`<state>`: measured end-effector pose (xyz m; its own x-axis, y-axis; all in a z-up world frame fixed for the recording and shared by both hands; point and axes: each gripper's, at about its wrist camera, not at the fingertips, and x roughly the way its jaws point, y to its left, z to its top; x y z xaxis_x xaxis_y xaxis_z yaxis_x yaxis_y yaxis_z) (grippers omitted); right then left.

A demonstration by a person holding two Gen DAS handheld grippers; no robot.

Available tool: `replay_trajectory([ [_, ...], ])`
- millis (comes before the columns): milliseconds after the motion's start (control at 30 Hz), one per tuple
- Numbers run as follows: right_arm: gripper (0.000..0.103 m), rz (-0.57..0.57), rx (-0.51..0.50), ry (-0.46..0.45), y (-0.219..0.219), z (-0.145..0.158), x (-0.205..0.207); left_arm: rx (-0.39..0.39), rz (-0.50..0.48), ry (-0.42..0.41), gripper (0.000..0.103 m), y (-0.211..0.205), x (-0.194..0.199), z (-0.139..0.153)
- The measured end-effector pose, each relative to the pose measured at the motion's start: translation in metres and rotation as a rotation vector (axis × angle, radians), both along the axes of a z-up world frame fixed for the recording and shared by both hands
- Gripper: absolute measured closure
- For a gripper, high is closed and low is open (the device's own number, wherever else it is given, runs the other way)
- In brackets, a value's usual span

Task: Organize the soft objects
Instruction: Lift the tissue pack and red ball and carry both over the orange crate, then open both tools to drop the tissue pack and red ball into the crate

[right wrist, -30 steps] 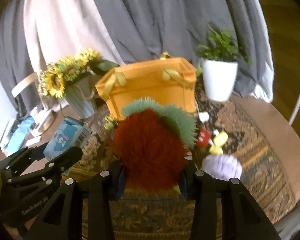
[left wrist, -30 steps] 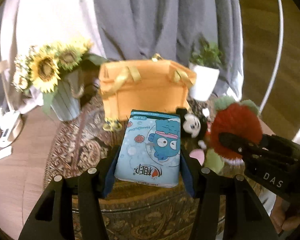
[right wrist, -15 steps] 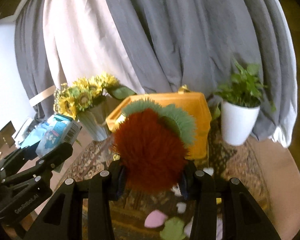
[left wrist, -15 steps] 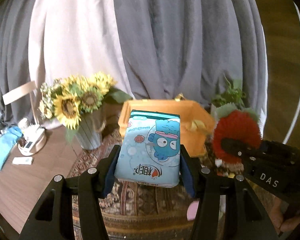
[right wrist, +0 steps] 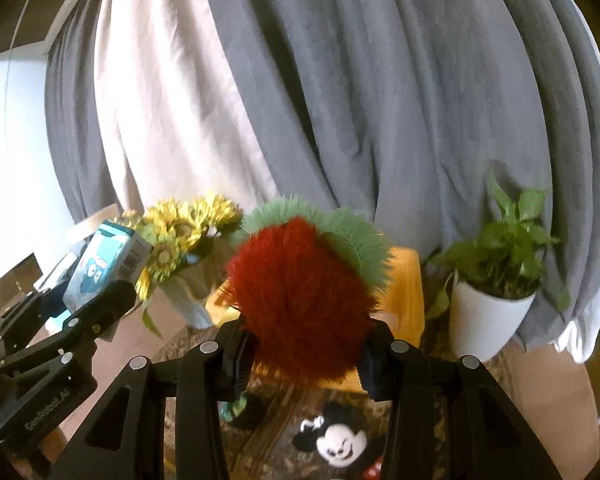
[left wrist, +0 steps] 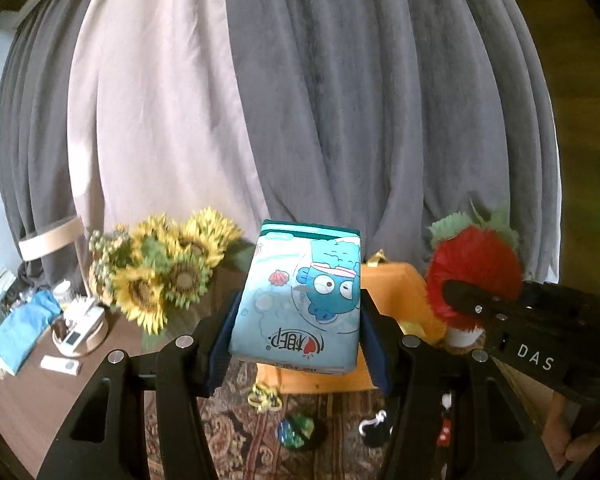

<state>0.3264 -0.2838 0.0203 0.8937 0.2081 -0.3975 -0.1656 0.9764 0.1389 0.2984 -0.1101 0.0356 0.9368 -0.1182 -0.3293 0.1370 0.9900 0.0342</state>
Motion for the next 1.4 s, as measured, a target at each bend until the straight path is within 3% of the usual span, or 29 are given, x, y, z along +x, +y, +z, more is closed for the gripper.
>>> replay_trajectory([
  [267, 0.060, -0.036, -0.023, -0.017, -0.005, 0.016, 0.037, 0.029, -0.015, -0.024, 0.048, -0.009, 0.042, 0.015],
  [533, 0.060, -0.037, -0.026, 0.042, -0.012, 0.005, 0.095, 0.043, -0.028, 0.023, 0.048, -0.017, 0.096, 0.008],
  [1033, 0.059, -0.022, -0.022, 0.323, -0.027, -0.057, 0.191, 0.083, -0.070, 0.244, 0.048, -0.037, 0.199, -0.043],
  [1400, 0.055, -0.014, -0.082, 0.421, -0.025, -0.079, 0.206, 0.148, -0.095, 0.379, 0.047, -0.046, 0.234, -0.080],
])
